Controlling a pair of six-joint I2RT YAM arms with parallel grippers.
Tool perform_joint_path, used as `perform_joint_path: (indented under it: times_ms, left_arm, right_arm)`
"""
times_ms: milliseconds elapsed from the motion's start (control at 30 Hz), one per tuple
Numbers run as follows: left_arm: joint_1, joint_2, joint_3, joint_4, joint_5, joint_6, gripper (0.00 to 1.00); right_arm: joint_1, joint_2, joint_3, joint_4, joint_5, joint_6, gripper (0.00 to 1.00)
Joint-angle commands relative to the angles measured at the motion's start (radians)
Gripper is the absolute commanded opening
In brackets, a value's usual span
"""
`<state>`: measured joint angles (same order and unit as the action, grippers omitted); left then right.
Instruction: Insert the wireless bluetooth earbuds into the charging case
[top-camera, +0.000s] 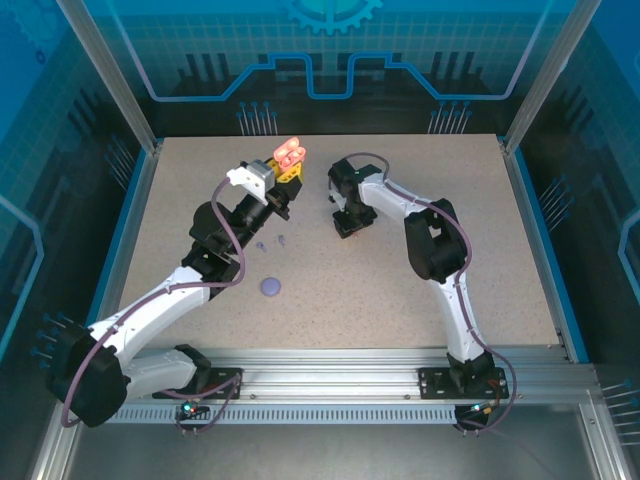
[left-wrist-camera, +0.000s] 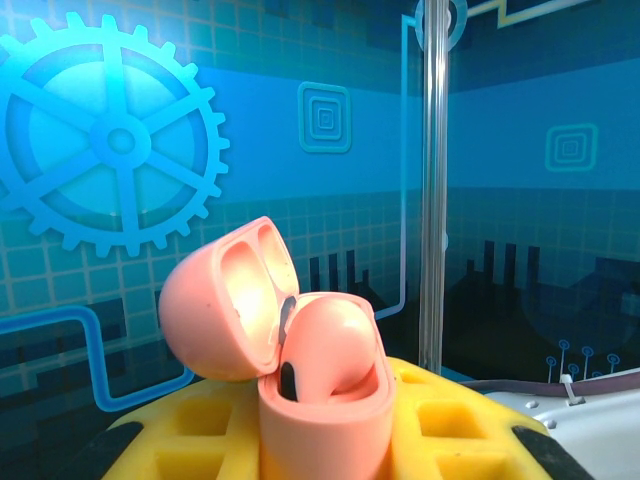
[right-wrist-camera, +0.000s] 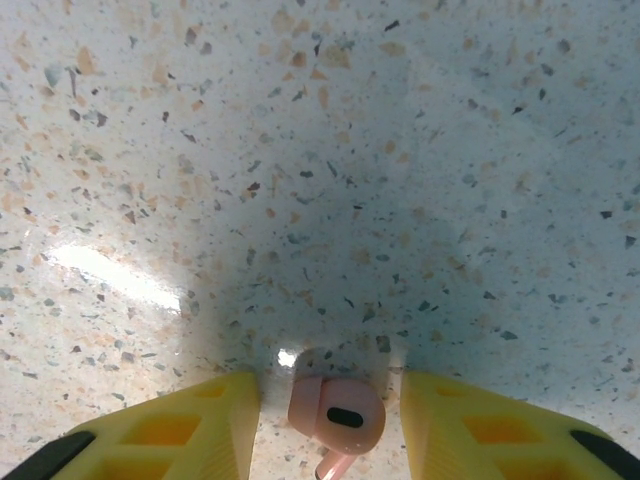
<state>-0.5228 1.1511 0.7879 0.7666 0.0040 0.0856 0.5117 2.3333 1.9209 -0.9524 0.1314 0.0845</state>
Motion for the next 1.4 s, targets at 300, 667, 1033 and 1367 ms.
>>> perform_joint_path:
  times_ms: [300, 667, 1033, 1367]
  left_arm:
    - [-0.006, -0.002, 0.019, 0.019, 0.004, 0.008, 0.00]
    - [-0.005, 0.001, 0.021, 0.019, 0.011, 0.004, 0.00]
    - [-0.005, 0.003, 0.022, 0.016, 0.015, 0.002, 0.00]
    - [-0.005, 0.009, 0.022, 0.020, 0.020, -0.009, 0.00]
  right_arm:
    - [0.001, 0.038, 0.006, -0.033, 0.023, -0.012, 0.35]
    - [-0.030, -0.033, -0.044, 0.005, -0.016, 0.014, 0.28]
    - [-0.030, -0.117, -0.119, 0.060, -0.035, 0.017, 0.28]
    - [-0.023, -0.102, -0.130, 0.031, -0.013, 0.049, 0.31]
